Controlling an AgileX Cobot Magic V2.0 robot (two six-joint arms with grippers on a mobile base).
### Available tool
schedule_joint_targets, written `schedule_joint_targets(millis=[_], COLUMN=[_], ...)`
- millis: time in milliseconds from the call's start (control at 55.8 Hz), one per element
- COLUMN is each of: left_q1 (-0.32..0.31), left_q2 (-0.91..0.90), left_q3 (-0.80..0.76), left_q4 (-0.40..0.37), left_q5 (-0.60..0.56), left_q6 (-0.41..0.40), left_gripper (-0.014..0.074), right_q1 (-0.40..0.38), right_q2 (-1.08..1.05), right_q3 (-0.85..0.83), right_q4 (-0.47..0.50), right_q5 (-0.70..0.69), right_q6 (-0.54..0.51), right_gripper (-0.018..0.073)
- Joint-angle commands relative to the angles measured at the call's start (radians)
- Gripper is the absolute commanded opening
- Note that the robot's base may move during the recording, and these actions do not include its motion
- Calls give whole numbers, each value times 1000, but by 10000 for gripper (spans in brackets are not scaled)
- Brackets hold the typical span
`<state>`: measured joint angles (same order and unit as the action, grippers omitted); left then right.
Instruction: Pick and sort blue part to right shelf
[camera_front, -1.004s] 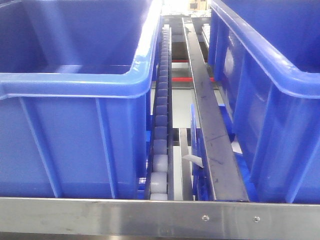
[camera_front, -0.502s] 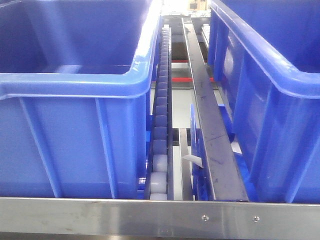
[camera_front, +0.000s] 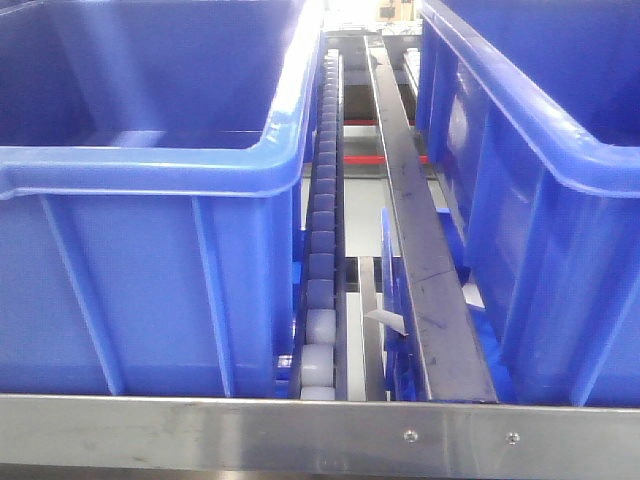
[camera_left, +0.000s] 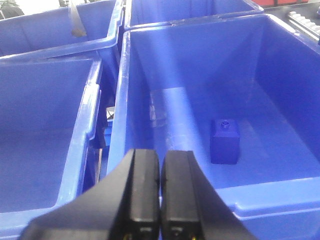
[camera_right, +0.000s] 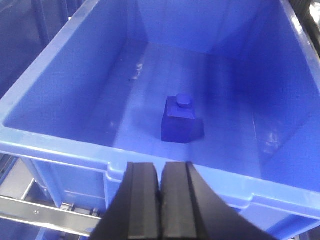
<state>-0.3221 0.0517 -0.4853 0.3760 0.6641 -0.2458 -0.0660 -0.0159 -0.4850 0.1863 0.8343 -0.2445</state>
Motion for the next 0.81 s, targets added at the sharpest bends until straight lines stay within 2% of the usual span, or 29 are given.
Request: schedule_joint_targets(millis=[0,287,377,448,556,610,681,789], left_q1=[-4,-4,2,31,142,188,242,263], left_q2=[15,15,13,9,-6,-19,-40,-80], left_q3=[-26,-8,21,38,92,137,206,336], left_q4=[16,16,-7,-75,-243,-301,-347,-364], left_q5=[-80,-82,-90,-130,-241,-298,-387,-521], left_q6=[-10,-10,-10,8,174,198,206,206], left_gripper=[122,122,122,122,122,122,122,122], right_q1=[-1,-1,-1,-1,-1,-1,-1,-1], right_q2=[2,2,2,2,2,2,2,2], right_q3=[-24,-24,-24,-24,-24,-24,-24,-24], right_q4=[14,14,14,14,14,14,14,14], right_q5=[-78,-78,-78,-78,-78,-77,-77,-77], right_q6=[-6,-6,-6,-6,-6,-6,-6,-6], right_gripper=[38,38,38,38,38,38,38,38])
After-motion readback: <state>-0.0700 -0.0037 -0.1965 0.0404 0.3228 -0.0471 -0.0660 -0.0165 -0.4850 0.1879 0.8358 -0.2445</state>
